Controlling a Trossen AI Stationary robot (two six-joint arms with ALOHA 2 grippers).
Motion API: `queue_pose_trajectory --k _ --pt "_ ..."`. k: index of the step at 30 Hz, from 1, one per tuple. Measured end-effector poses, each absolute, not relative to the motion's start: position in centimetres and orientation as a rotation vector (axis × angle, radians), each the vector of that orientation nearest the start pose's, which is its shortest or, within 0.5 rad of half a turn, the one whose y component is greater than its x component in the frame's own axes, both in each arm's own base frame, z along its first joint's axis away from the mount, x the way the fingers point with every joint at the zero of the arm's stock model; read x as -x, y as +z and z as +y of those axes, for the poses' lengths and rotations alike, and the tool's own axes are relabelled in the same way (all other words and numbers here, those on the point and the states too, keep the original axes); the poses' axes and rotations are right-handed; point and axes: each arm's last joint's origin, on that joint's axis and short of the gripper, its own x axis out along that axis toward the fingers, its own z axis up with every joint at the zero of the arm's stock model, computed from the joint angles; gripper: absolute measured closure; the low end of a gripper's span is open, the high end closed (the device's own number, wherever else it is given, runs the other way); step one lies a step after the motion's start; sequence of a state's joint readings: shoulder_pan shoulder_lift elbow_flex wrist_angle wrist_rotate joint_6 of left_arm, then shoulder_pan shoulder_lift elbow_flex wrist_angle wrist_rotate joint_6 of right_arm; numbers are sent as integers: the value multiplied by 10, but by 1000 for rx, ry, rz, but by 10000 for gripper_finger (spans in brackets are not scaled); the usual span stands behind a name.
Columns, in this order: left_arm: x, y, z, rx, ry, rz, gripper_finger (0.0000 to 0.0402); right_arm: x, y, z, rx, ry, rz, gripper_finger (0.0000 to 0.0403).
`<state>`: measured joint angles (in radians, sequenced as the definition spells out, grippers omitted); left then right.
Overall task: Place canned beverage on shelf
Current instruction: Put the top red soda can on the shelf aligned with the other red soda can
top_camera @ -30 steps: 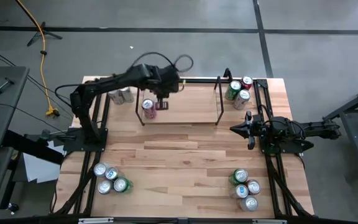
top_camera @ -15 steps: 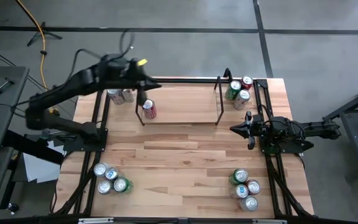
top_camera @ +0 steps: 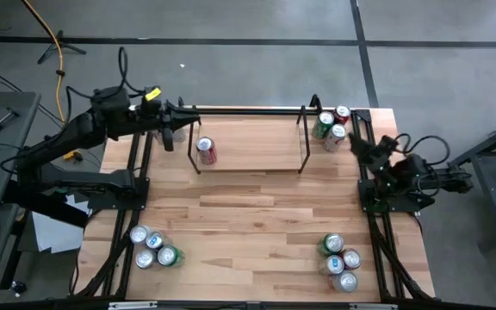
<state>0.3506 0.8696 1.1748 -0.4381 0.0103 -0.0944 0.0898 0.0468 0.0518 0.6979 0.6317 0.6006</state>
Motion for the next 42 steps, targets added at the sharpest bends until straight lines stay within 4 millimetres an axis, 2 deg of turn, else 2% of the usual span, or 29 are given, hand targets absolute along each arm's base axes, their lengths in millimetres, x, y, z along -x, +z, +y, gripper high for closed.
queue_pose_trajectory --k 2,5,9,11,14,19,22,26,31,35,38,42 --pt "-151 423 55 117 348 113 401 -73 245 -11 -797 -278 -837 402" --pt "-152 423 56 116 374 115 401 -82 267 -12 -751 -318 -769 402" --pt "-154 421 58 115 403 126 401 -101 298 -17 -649 -496 -539 376" --pt "-156 421 58 116 403 132 401 -107 309 -22 -607 -615 -362 345" --pt "-155 421 58 116 403 134 401 -110 322 -32 -589 -795 -124 277" --pt "-155 420 58 117 396 139 401 -113 340 -53 -614 -1032 84 149" --pt "-155 420 58 117 395 139 401 -121 344 -71 -615 -1167 173 92" --pt "-155 420 58 117 395 139 401 -137 341 -101 -712 -1355 223 59" --pt "-153 421 57 116 394 132 401 -153 324 -147 -792 -1575 300 55" --pt "-147 424 55 113 394 113 401 -157 304 -180 -847 -1694 371 54" --pt "-142 426 53 110 393 96 401 -156 286 -196 -980 -1766 397 54" --pt "-136 429 51 106 393 75 401 -153 270 -209 -1029 -1852 442 54"
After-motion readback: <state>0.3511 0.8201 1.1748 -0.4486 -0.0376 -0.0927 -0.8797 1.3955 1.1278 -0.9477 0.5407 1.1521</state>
